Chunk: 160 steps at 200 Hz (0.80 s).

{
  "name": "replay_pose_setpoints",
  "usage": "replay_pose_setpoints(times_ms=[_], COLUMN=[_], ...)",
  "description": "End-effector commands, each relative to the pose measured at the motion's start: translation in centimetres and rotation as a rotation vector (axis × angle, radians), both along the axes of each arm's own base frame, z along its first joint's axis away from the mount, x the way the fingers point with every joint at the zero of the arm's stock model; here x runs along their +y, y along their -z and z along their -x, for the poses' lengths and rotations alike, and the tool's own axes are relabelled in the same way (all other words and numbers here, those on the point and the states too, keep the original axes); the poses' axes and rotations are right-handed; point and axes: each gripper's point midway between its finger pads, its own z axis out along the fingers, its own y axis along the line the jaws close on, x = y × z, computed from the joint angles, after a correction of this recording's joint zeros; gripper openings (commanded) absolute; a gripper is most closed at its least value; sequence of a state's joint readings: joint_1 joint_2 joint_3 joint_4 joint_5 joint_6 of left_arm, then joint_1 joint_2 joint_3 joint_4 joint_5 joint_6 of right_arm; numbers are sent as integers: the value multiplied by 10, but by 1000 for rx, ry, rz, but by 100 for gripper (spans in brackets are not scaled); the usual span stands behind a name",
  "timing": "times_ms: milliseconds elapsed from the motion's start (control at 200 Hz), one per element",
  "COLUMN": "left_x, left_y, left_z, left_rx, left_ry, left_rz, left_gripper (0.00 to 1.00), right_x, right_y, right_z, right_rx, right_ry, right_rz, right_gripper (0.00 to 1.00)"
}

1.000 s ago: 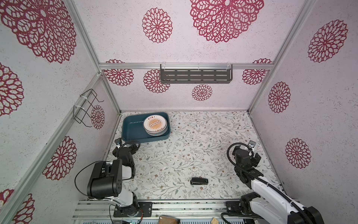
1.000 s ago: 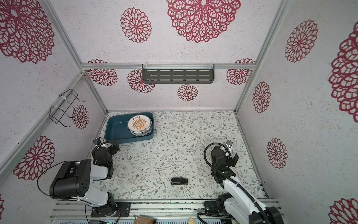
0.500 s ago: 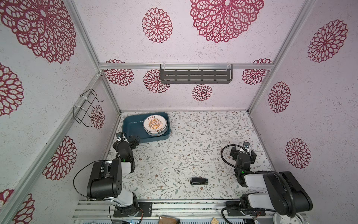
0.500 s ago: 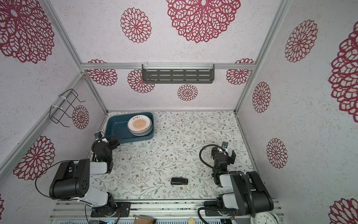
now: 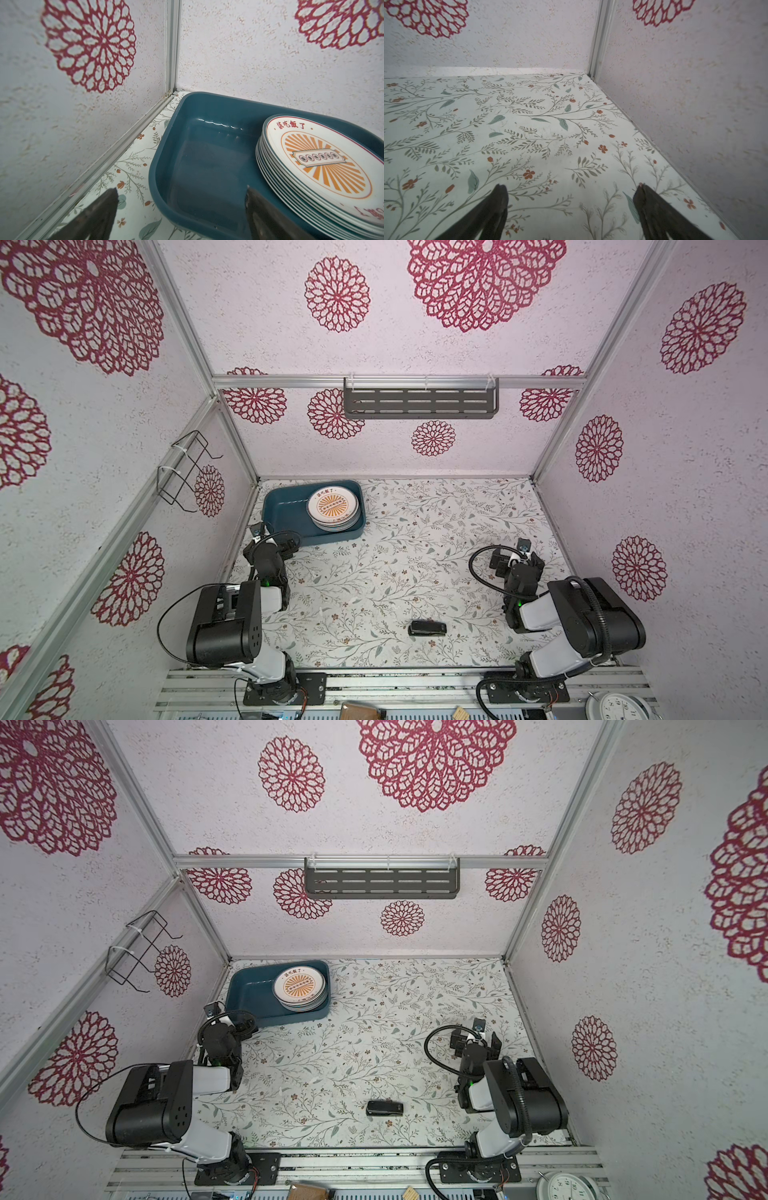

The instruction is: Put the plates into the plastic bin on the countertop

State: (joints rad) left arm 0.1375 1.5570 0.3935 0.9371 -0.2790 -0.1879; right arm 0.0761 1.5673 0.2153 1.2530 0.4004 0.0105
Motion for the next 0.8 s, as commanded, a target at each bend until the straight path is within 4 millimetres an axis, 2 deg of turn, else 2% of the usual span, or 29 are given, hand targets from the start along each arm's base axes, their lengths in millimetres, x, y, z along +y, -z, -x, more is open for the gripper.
replay_pose_setpoints(times_ms=[0,796], left_x=[-4,-7], left_y=[1,-1], left_z=[-6,-4], left_rx=[27,19], left_ry=[7,8], left_rz=[-28,-41], left_gripper=[97,97], right_x=[-2,-1], right_y=[-11,-12], right_z=[-10,-9], right_rx=[-33,-41], right_ry=[-30,-31], right_rz=[-63,-57], right_gripper=[99,99])
